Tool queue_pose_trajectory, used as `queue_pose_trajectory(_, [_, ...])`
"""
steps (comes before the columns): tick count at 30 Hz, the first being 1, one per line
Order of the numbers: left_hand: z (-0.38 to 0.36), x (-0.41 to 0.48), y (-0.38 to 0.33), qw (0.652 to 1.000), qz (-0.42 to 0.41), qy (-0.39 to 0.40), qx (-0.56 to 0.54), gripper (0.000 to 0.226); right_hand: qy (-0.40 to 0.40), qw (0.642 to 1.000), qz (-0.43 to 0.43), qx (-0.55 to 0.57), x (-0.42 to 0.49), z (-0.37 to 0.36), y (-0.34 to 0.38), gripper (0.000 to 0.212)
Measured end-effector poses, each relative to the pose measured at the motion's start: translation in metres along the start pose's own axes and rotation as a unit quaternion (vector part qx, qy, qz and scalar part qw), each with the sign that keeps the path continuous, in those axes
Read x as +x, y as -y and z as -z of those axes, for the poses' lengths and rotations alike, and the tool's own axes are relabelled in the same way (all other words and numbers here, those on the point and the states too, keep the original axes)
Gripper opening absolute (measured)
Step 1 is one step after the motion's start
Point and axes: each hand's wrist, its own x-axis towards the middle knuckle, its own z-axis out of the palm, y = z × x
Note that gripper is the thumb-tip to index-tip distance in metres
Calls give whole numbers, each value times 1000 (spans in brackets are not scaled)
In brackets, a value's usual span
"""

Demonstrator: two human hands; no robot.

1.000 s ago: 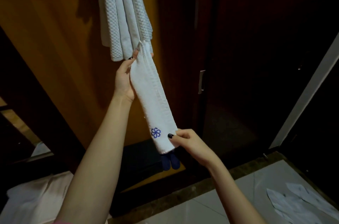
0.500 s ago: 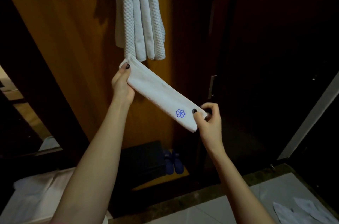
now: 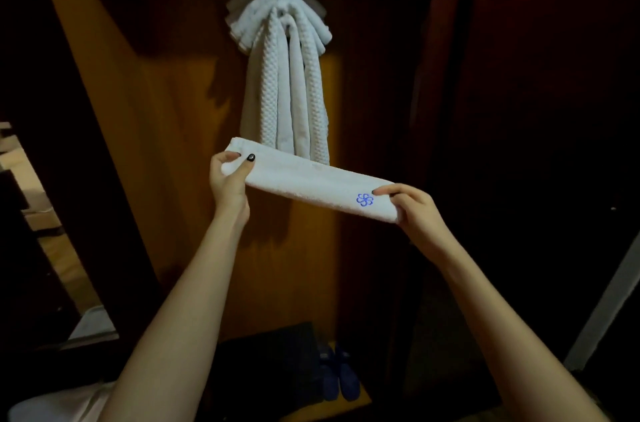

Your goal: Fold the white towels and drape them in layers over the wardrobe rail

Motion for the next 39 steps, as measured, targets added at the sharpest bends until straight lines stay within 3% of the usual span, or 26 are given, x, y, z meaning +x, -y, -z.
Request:
queue_pose_trajectory(4, [-18, 35, -27, 999, -26, 23, -28, 25, 44, 998, 36, -38, 52, -1, 38, 14])
queue_pose_trajectory(9, [-30, 89, -66, 996, -47, 78, -17, 29, 20, 995, 90, -30, 116, -10, 86, 23])
queue_pose_trajectory(18, [-67, 191, -137, 968, -142, 182, 102, 43, 53, 983, 168, 48, 252, -19, 175, 27])
queue_pose_trajectory(22, [-94, 241, -152, 960, -179, 178, 126, 25, 56, 980, 179, 59, 316, -28, 194, 29])
queue_pose_trajectory(30, [-138, 330, -160, 971, -171, 147, 86, 28, 83, 973, 166, 137, 434, -50, 210, 18])
queue_pose_trajectory(33, [-147, 352, -152, 978, -153, 130, 64, 11, 72, 972, 139, 177, 466, -58, 207, 15])
queue_pose_trajectory(39, [-153, 379, -126, 990, -101, 93, 31, 19, 59, 968, 85, 230, 503, -73, 183, 17])
